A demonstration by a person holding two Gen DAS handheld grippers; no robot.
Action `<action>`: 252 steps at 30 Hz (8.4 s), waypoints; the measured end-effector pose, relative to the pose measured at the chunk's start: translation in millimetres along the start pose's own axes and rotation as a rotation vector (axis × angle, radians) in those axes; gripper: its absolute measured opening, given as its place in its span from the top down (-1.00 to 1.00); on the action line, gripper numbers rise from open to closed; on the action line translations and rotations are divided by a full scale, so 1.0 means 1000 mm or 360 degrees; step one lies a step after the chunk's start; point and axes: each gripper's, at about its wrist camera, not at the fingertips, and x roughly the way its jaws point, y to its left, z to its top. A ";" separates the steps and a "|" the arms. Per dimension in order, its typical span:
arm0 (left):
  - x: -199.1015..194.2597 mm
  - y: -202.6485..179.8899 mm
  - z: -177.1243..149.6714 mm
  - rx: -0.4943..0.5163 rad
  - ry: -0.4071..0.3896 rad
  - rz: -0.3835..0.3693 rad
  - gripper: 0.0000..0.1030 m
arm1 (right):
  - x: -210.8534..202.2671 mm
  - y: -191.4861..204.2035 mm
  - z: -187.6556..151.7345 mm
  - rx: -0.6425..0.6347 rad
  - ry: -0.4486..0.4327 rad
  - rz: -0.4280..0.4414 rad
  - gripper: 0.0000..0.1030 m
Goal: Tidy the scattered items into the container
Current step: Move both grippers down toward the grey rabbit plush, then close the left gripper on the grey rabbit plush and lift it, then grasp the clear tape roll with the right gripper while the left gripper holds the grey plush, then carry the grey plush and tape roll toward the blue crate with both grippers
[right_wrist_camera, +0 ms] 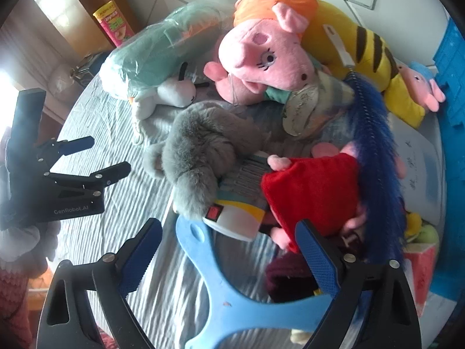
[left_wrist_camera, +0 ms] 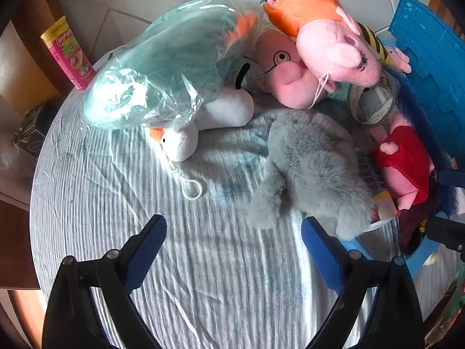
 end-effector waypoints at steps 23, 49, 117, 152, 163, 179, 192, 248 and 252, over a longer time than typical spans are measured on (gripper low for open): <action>0.059 0.002 -0.002 0.0029 -0.0037 -0.0073 -0.45 | 0.080 0.017 0.025 -0.0066 0.0113 0.0054 -0.11; 0.088 0.011 0.005 0.0081 -0.0070 -0.0143 0.12 | 0.130 0.033 0.049 -0.0206 0.0111 0.0079 -0.15; 0.084 -0.080 0.034 -0.0125 0.0170 -0.0429 0.30 | -0.055 -0.131 -0.039 0.0208 -0.0400 -0.0064 -0.58; -0.005 0.005 -0.020 -0.0247 -0.0202 -0.0143 0.39 | 0.047 -0.109 0.092 0.0321 -0.0413 -0.0063 0.20; -0.023 -0.016 -0.015 -0.0195 -0.0280 -0.0101 0.39 | -0.002 -0.099 0.050 0.0275 -0.0578 0.0034 0.29; -0.076 -0.030 -0.050 -0.0155 -0.0406 -0.0023 0.39 | -0.056 -0.024 -0.010 -0.0004 -0.0585 0.0057 0.67; -0.058 -0.024 -0.082 -0.0188 -0.0301 -0.0034 0.39 | 0.028 -0.044 -0.030 0.0058 -0.0182 -0.0089 0.64; -0.220 -0.159 -0.064 0.0377 -0.0760 -0.0326 0.39 | -0.234 -0.032 -0.122 0.0187 -0.0983 -0.0525 0.78; -0.226 -0.185 -0.064 0.0370 -0.0761 -0.0323 0.39 | -0.252 -0.057 -0.135 0.0207 -0.0995 -0.0526 0.78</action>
